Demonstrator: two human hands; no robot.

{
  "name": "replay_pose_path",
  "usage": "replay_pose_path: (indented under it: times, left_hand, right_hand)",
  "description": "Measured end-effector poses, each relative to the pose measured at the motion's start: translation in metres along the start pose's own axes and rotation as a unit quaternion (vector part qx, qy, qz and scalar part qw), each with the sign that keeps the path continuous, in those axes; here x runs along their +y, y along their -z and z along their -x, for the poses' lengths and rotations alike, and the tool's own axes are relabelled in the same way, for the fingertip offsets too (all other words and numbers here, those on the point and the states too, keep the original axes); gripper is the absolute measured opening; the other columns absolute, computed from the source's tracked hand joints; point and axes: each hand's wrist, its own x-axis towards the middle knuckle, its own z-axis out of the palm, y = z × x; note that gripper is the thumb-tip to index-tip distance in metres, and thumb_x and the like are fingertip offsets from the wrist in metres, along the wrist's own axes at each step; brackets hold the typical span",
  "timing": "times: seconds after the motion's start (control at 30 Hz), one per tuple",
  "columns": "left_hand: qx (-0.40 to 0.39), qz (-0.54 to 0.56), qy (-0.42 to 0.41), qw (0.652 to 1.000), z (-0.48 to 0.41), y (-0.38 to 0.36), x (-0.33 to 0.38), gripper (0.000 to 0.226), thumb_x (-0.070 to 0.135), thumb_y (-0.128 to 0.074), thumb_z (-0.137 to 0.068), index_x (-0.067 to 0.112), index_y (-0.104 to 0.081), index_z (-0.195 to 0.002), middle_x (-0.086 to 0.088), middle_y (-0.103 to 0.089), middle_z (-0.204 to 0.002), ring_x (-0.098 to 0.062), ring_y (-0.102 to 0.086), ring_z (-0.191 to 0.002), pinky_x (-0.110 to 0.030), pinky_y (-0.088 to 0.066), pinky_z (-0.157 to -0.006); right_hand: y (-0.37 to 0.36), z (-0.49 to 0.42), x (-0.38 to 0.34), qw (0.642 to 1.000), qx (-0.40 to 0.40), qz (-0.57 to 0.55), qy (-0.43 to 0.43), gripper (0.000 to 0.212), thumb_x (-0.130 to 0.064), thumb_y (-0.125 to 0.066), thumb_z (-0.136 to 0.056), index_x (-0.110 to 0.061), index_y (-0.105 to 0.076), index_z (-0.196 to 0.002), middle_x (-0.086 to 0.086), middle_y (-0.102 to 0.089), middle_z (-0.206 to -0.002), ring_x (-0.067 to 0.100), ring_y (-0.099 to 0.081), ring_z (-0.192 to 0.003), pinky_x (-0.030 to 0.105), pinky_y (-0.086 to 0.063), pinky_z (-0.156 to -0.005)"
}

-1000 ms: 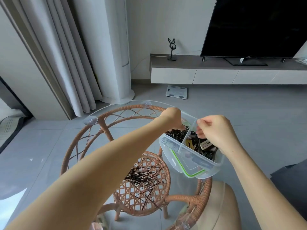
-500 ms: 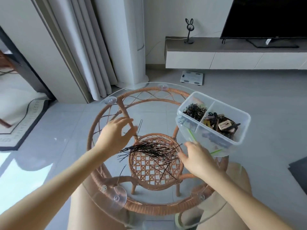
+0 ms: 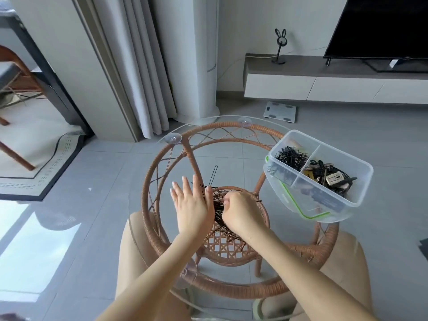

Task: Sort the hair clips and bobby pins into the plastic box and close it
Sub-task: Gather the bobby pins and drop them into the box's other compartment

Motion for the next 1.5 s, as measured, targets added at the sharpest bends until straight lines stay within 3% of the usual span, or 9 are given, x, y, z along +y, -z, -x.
replay_pose_path:
  times: [0.13, 0.37, 0.63, 0.77, 0.93, 1.17, 1.3, 1.4, 1.5]
  left_hand:
    - [0.017, 0.079, -0.020, 0.997, -0.015, 0.000, 0.005, 0.054, 0.037, -0.017, -0.098, 0.009, -0.020, -0.145, -0.014, -0.015, -0.156, -0.025, -0.003, -0.146, -0.038, 0.005, -0.118]
    - [0.034, 0.210, -0.007, 0.977, -0.012, 0.008, 0.004, 0.048, 0.028, -0.021, -0.100, 0.009, -0.026, -0.144, -0.008, -0.027, -0.153, -0.017, -0.018, -0.144, -0.033, -0.012, -0.119]
    - [-0.028, 0.162, -0.087, 0.983, -0.022, 0.007, 0.005, 0.046, 0.028, -0.021, -0.100, 0.009, -0.039, -0.138, -0.007, -0.038, -0.148, -0.016, -0.025, -0.141, -0.025, -0.010, -0.116]
    - [-0.076, 0.182, -0.121, 0.973, -0.012, 0.013, 0.004, 0.045, 0.030, -0.023, -0.100, 0.012, -0.046, -0.134, -0.006, -0.044, -0.144, -0.015, -0.031, -0.139, -0.027, -0.020, -0.115]
    - [-0.085, 0.190, -0.143, 0.968, -0.001, 0.008, 0.005, 0.045, 0.034, -0.024, -0.099, 0.017, -0.057, -0.125, -0.005, -0.052, -0.137, -0.017, -0.042, -0.133, -0.027, -0.032, -0.109]
    - [-0.061, 0.354, -0.080, 0.930, 0.011, 0.004, 0.014, 0.051, 0.041, -0.026, -0.096, 0.015, -0.069, -0.101, 0.001, -0.072, -0.098, -0.012, -0.066, -0.096, -0.031, -0.049, -0.092]
    - [-0.080, 0.482, -0.004, 0.872, 0.005, 0.018, 0.012, 0.043, 0.029, -0.030, -0.099, 0.005, -0.064, -0.108, -0.008, -0.069, -0.106, -0.018, -0.064, -0.103, -0.033, -0.048, -0.098]
    - [-0.095, 0.405, -0.039, 0.908, 0.001, 0.041, -0.001, 0.037, 0.033, -0.041, -0.095, 0.010, -0.060, -0.117, -0.006, -0.062, -0.122, -0.017, -0.057, -0.114, -0.016, -0.042, -0.091]
    - [-0.159, 0.114, -0.149, 0.969, -0.001, 0.062, -0.018, 0.066, 0.064, -0.047, -0.073, 0.030, -0.049, -0.129, 0.004, -0.045, -0.140, -0.015, -0.039, -0.128, -0.034, -0.031, -0.105]
  right_hand:
    - [0.012, -0.040, 0.001, 0.995, 0.093, -0.021, 0.008, 0.030, -0.008, -0.046, -0.090, -0.011, -0.060, -0.116, 0.005, -0.064, -0.117, 0.021, -0.057, -0.108, 0.029, -0.038, -0.086]
    - [-0.020, -0.089, 0.003, 0.989, -0.078, -0.037, 0.119, 0.049, -0.003, -0.030, -0.096, -0.020, -0.031, -0.142, 0.002, -0.024, -0.154, 0.026, -0.016, -0.143, 0.037, -0.017, -0.115]
    - [-0.016, -0.008, 0.043, 0.965, -0.070, -0.105, 0.229, 0.042, -0.006, -0.037, -0.093, -0.019, -0.047, -0.132, 0.005, -0.058, -0.130, 0.017, -0.054, -0.119, 0.028, -0.043, -0.101]
    - [-0.001, 0.007, 0.070, 0.967, 0.025, -0.212, 0.137, 0.038, -0.008, -0.040, -0.096, -0.014, -0.047, -0.132, -0.001, -0.055, -0.133, 0.003, -0.047, -0.122, 0.012, -0.032, -0.101]
    - [-0.017, 0.012, 0.079, 0.966, 0.107, -0.234, 0.039, 0.030, -0.014, -0.040, -0.097, -0.013, -0.054, -0.123, 0.000, -0.060, -0.124, 0.008, -0.052, -0.113, 0.020, -0.037, -0.095]
    - [-0.037, 0.018, 0.020, 0.880, 0.211, -0.423, -0.039, 0.026, -0.008, -0.039, -0.095, -0.017, -0.063, -0.092, -0.002, -0.069, -0.091, 0.002, -0.061, -0.086, 0.003, -0.041, -0.071]
    - [-0.029, 0.011, 0.022, 0.807, 0.234, -0.537, -0.075, 0.023, -0.017, -0.041, -0.090, -0.018, -0.061, -0.080, 0.006, -0.066, -0.085, 0.023, -0.060, -0.088, 0.030, -0.047, -0.084]
    - [-0.008, 0.021, 0.045, 0.852, 0.148, -0.501, -0.034, 0.014, -0.019, -0.049, -0.093, -0.019, -0.062, -0.096, -0.002, -0.065, -0.101, 0.013, -0.059, -0.102, 0.023, -0.046, -0.091]
    - [0.016, 0.031, 0.071, 0.959, -0.053, -0.274, 0.050, 0.058, -0.042, -0.064, -0.079, -0.030, -0.042, -0.132, -0.014, -0.039, -0.139, -0.002, -0.034, -0.127, 0.018, -0.029, -0.102]
